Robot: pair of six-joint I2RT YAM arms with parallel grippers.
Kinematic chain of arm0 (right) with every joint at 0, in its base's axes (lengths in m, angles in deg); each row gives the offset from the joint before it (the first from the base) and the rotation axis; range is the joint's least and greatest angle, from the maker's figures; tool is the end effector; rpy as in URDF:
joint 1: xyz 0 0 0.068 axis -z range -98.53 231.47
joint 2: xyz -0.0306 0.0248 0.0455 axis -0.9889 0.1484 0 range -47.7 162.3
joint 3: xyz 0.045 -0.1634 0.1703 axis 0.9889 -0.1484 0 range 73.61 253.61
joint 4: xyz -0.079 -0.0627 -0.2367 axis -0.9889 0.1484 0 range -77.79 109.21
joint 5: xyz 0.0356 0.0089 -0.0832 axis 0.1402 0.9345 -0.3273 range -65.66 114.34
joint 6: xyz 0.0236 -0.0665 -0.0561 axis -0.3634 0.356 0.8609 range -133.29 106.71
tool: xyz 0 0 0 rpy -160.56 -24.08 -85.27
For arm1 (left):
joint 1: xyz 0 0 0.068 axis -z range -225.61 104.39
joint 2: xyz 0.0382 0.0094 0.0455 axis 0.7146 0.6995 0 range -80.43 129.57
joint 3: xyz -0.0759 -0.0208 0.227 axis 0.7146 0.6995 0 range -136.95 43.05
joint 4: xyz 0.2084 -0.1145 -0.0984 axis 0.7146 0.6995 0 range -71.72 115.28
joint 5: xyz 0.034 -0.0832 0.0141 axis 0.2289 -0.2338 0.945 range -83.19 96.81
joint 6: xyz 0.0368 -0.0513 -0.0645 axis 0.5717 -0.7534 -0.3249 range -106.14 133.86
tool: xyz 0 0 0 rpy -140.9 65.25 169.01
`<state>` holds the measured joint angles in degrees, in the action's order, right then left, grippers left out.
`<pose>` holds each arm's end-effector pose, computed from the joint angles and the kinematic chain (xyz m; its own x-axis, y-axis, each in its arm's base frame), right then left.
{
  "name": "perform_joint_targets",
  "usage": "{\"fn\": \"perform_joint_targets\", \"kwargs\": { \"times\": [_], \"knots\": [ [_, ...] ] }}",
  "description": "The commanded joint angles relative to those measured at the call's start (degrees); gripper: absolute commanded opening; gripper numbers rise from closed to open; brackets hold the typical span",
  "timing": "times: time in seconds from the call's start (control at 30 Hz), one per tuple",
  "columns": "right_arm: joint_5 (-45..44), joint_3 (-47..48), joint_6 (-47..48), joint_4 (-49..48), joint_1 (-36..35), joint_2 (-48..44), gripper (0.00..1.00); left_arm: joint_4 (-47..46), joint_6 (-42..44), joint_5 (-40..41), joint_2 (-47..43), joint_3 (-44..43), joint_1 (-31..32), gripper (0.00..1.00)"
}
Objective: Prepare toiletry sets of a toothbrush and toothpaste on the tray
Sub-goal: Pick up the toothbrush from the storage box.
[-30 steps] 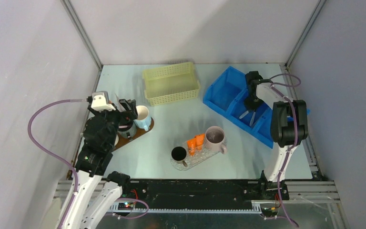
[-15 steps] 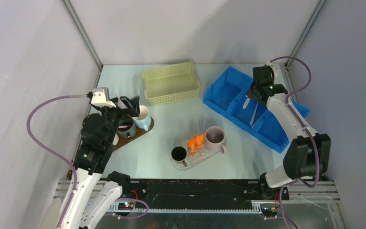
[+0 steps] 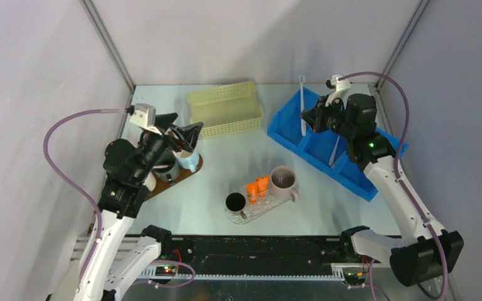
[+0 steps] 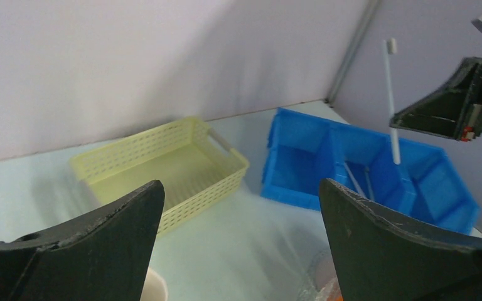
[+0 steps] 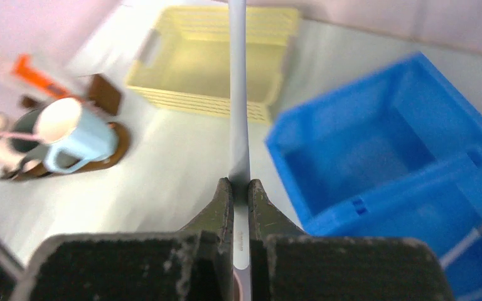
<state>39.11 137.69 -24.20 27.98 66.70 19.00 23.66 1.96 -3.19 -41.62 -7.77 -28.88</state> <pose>0.3004 0.1005 0.3260 -0.3905 0.0863 -0.9166 -0.4139 0.8728 0.2586 0.2028 -0.0756 0.3843 0.0157 -0.2168 -0.9761 0.4619 0.8674 -0.1852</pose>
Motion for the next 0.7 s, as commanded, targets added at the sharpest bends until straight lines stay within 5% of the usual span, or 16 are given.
{"fn": "perform_joint_targets", "kwargs": {
  "times": [0.0, 0.3, 0.67],
  "knots": [
    [15.9, -1.0, 6.1, -8.4, -1.9, -4.3, 0.0, -7.8, -1.0, -12.9, 2.2, -2.2, -0.1, 1.0],
    [31.3, -1.0, 7.8, -13.0, -8.9, -6.4, 0.0, -17.4, -4.3, -29.1, 8.8, -5.5, 4.1, 1.0],
    [37.7, -1.0, 12.3, -15.2, -15.0, -5.3, 0.0, -24.2, -10.3, -40.8, 17.8, -10.9, 10.8, 0.96]
  ]
}}
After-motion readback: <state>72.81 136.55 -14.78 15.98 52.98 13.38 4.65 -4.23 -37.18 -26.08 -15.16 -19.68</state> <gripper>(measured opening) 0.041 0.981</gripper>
